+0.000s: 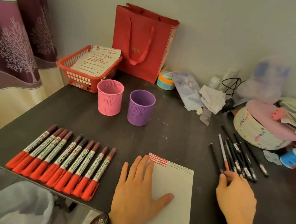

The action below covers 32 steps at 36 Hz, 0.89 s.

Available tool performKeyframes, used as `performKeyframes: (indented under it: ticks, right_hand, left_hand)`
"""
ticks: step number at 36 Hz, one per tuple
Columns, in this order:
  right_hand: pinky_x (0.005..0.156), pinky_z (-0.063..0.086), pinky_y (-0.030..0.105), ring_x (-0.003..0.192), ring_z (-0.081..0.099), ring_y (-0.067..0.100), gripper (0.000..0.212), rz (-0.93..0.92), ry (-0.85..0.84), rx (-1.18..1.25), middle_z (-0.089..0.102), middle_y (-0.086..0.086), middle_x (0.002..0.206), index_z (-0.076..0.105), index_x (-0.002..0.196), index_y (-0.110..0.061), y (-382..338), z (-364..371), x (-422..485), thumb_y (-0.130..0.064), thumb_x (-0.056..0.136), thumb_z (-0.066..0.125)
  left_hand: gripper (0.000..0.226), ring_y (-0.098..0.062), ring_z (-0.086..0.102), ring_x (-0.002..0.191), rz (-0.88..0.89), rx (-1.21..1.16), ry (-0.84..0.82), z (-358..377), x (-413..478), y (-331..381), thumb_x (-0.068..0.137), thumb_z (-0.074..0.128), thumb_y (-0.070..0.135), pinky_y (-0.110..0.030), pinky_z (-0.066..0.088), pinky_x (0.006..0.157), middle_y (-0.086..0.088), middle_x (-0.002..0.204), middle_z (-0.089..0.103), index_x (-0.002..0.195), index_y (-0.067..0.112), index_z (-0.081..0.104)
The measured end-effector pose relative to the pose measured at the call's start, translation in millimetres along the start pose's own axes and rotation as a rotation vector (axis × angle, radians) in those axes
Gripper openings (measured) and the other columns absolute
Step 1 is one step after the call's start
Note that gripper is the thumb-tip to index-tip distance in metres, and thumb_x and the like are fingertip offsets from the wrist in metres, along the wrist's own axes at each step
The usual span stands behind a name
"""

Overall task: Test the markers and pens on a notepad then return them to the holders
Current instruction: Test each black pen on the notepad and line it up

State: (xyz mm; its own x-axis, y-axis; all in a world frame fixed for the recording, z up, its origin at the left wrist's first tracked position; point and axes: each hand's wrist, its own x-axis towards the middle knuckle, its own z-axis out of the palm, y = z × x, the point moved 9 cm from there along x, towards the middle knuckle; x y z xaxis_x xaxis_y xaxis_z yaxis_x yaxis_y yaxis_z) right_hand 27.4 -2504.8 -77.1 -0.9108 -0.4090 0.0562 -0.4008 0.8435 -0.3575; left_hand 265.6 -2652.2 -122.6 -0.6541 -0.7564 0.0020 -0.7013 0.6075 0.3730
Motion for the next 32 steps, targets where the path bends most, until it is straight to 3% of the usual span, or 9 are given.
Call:
performKeyframes:
  ticks: [5, 8, 11, 15, 18, 21, 23, 27, 32]
  right_hand:
    - [0.074, 0.051, 0.028, 0.085, 0.063, 0.011, 0.01, 0.037, -0.097, 0.44, 0.065, -0.006, 0.104, 0.063, 0.107, -0.038, -1.5, -7.1, -39.2, -0.034, 0.099, 0.057]
    - [0.053, 0.055, 0.019, 0.072, 0.069, 0.009, 0.017, 0.071, -0.177, 0.799, 0.072, -0.006, 0.078, 0.074, 0.098, -0.032, -10.9, -4.2, -77.6, -0.017, 0.094, 0.066]
    - [0.054, 0.055, 0.017, 0.065, 0.069, 0.01, 0.022, 0.04, -0.233, 0.946, 0.074, -0.002, 0.073, 0.077, 0.09, -0.026, -25.1, -0.2, -112.5, -0.005, 0.089, 0.07]
    - [0.059, 0.057, 0.02, 0.064, 0.07, 0.019, 0.024, -0.013, -0.271, 0.995, 0.075, 0.002, 0.075, 0.077, 0.081, -0.028, -41.5, 11.3, -142.0, -0.005, 0.086, 0.074]
    - [0.062, 0.059, 0.027, 0.071, 0.07, 0.019, 0.028, -0.081, -0.282, 0.982, 0.075, 0.0, 0.081, 0.076, 0.083, -0.04, -54.3, 12.6, -149.2, -0.012, 0.085, 0.074]
    - [0.057, 0.057, 0.026, 0.064, 0.066, 0.013, 0.01, -0.06, -0.246, 1.008, 0.072, -0.005, 0.077, 0.074, 0.089, -0.042, -51.0, 2.6, -144.0, -0.04, 0.08, 0.07]
    - [0.051, 0.052, 0.023, 0.057, 0.06, 0.007, 0.027, -0.028, -0.231, 1.046, 0.067, -0.008, 0.07, 0.072, 0.096, -0.04, -42.1, -1.3, -136.2, -0.055, 0.075, 0.064]
    - [0.049, 0.044, 0.023, 0.052, 0.047, 0.012, 0.029, -0.061, -0.316, 1.14, 0.055, -0.004, 0.059, 0.075, 0.095, -0.032, -45.5, -2.0, -131.1, -0.05, 0.083, 0.057]
    - [0.047, 0.041, 0.028, 0.051, 0.044, 0.017, 0.036, 0.007, -0.206, 1.219, 0.054, 0.001, 0.059, 0.077, 0.091, -0.023, -32.9, -3.9, -125.7, -0.052, 0.082, 0.058]
  left_hand:
    - [0.101, -0.009, -0.003, 0.151, -0.002, -0.124, 0.03, -13.9, -0.4, -0.5, 0.064, 0.001, 0.099, -0.038, -0.013, 0.12, 0.02, 0.162, -0.003, 0.15, 0.047, 0.007]
    - [0.074, -0.003, 0.019, 0.144, 0.027, -0.357, 0.149, -35.8, -3.1, -2.8, 0.077, 0.022, 0.088, -0.037, 0.018, 0.122, 0.025, 0.153, 0.025, 0.139, 0.05, 0.037]
    - [0.053, -0.001, 0.035, 0.131, 0.119, -0.447, 0.228, -54.5, -6.4, 3.1, 0.086, 0.037, 0.075, -0.032, 0.035, 0.109, 0.03, 0.131, 0.048, 0.122, 0.045, 0.061]
    - [0.041, 0.002, 0.049, 0.12, 0.221, -0.616, 0.082, -59.9, -14.4, 32.6, 0.089, 0.041, 0.07, -0.011, 0.037, 0.096, 0.035, 0.113, 0.06, 0.108, 0.044, 0.067]
    - [0.025, -0.001, 0.063, 0.099, 0.169, -0.851, -0.096, -51.9, -18.7, 46.3, 0.098, 0.046, 0.052, -0.014, 0.046, 0.082, 0.024, 0.096, 0.069, 0.101, 0.037, 0.066]
    - [0.021, -0.003, 0.062, 0.08, 0.186, -0.884, -0.064, -56.5, -20.1, 47.1, 0.102, 0.046, 0.039, -0.015, 0.045, 0.071, 0.02, 0.084, 0.067, 0.105, 0.037, 0.066]
    - [0.022, 0.001, 0.059, 0.082, 0.249, -0.809, -0.072, -54.9, -21.2, 49.1, 0.102, 0.047, 0.04, -0.013, 0.043, 0.072, 0.024, 0.091, 0.066, 0.111, 0.038, 0.067]
    - [0.03, -0.002, 0.061, 0.092, 0.393, -0.616, -0.292, -34.1, -32.3, 64.5, 0.1, 0.043, 0.052, -0.024, 0.048, 0.077, 0.024, 0.101, 0.067, 0.117, 0.04, 0.064]
    - [0.04, -0.001, 0.048, 0.056, 0.337, -0.562, -0.282, -35.1, -31.1, 47.5, 0.093, 0.037, 0.07, -0.016, 0.03, 0.052, 0.023, 0.064, 0.055, 0.09, 0.041, 0.064]
